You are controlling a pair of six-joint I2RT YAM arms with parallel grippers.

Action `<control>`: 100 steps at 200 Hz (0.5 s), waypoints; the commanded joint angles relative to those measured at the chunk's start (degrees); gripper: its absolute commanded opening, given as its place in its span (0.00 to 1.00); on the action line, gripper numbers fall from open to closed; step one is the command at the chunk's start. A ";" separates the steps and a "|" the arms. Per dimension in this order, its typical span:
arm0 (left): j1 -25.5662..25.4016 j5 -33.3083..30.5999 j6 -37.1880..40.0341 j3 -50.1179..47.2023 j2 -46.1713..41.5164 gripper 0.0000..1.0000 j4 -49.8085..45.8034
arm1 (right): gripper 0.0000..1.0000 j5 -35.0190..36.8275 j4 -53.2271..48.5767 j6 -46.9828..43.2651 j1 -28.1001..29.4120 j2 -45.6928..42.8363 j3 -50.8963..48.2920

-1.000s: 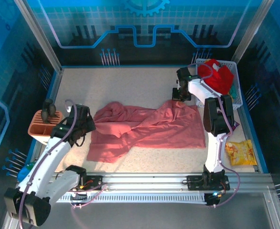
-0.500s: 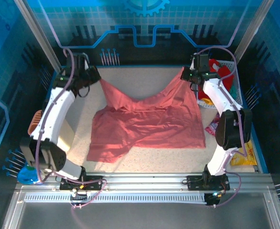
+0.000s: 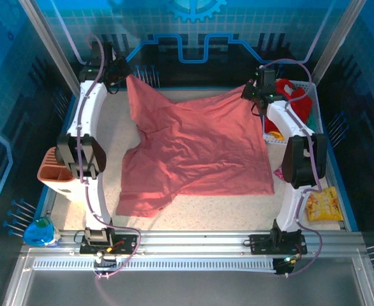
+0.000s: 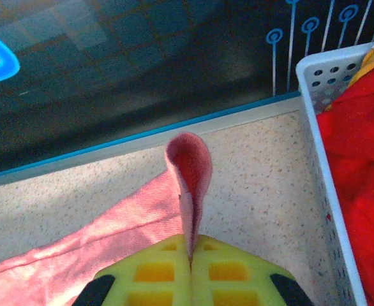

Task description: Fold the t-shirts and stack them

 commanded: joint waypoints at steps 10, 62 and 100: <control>-0.86 -4.59 4.66 10.20 5.89 0.00 -0.38 | 0.06 4.72 3.90 0.19 -1.32 1.92 1.72; -4.25 -10.06 12.31 16.34 12.43 0.01 3.67 | 0.14 8.36 7.39 0.19 -2.41 2.32 0.10; -4.59 -10.33 13.60 17.40 15.51 0.41 1.98 | 0.52 5.93 -2.77 -0.86 -2.90 7.71 9.16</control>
